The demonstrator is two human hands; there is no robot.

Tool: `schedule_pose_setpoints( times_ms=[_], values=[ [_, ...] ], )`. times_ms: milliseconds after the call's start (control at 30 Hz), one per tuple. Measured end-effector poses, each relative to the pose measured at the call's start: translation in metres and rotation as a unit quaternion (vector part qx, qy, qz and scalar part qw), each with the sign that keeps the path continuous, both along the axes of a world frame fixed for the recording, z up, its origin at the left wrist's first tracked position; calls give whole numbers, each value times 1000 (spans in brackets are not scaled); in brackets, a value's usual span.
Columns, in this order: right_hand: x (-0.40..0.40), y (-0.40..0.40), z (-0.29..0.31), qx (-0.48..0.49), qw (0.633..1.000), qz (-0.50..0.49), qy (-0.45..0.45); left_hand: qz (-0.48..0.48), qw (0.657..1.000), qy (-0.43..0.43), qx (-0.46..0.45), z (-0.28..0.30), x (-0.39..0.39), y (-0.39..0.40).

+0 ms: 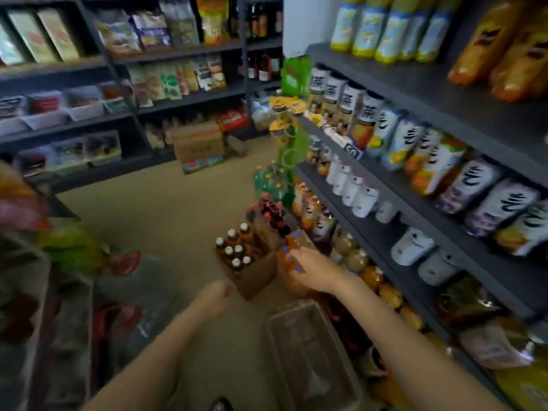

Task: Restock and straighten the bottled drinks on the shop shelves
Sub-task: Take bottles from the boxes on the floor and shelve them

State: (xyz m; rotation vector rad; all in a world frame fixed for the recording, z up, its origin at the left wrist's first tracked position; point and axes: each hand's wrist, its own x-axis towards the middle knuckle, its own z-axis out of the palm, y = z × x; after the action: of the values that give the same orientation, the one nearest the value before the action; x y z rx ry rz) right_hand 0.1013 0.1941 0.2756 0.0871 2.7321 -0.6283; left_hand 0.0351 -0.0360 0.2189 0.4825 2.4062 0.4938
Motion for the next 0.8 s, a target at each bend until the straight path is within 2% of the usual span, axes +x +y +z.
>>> schedule_pose_setpoints(
  times_ms=[67,233,433,567,700,800],
  values=[
    [-33,-29,-20,-15,999,-4,-41,65,997,14,-31,7,-32,-49],
    [-103,-62,-62,-47,993,-57,-92,100,993,41,-48,4,-106,-110],
    [-176,-67,-145,-57,983,-96,-148,68,997,0,-46,-30,-173,-93],
    [-236,-67,-204,-59,982,-56,-168,10,997,-35,-67,-63,-229,-72],
    [-293,-68,-262,-23,983,-33,-177,26,994,-70,-76,-115,-285,-56],
    [-328,-70,-306,-36,982,-32,-181,19,992,-96,-83,-153,-307,-45]
  ],
)
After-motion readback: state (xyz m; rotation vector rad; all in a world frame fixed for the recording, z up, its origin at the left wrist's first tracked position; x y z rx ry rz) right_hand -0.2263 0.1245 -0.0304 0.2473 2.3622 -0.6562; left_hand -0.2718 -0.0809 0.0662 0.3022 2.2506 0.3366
